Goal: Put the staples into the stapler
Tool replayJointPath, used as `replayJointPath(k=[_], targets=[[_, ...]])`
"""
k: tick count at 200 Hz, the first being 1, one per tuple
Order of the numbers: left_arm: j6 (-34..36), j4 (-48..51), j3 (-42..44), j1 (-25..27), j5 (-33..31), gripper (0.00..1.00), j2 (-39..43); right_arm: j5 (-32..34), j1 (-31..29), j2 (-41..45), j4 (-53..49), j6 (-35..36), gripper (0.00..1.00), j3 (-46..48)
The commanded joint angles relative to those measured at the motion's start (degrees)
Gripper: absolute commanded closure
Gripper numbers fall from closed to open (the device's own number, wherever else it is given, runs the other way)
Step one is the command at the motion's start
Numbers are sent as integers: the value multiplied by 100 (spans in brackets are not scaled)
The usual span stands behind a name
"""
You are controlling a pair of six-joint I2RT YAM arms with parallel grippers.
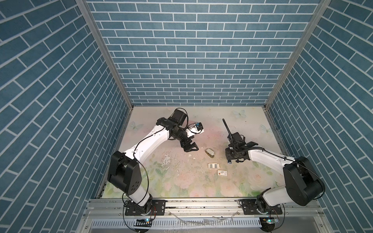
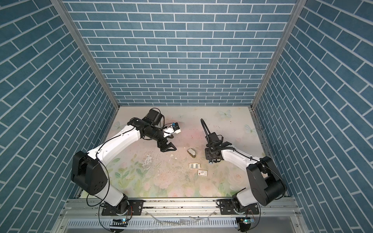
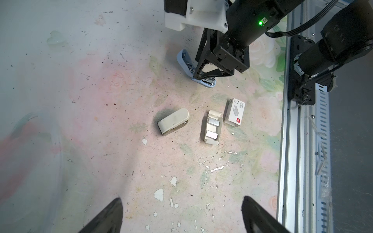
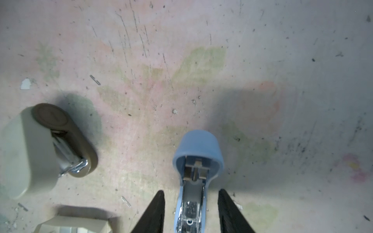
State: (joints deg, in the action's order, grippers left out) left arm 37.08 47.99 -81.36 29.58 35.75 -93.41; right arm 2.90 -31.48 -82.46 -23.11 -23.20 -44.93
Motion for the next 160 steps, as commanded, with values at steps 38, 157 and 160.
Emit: replayJointPath(k=[38,157,160], targets=[[679,445,-700,425,-347,7,-743,-680,-24,889,-699,-277,55,175],[1843,1604,-2815,934,-912,10,-2905,-1113,239,3705,-967,-1706,62,1453],[1880,1650,-2861,954,-926,10,-2950,-1115,251,3746,-947,-1726,63,1485]])
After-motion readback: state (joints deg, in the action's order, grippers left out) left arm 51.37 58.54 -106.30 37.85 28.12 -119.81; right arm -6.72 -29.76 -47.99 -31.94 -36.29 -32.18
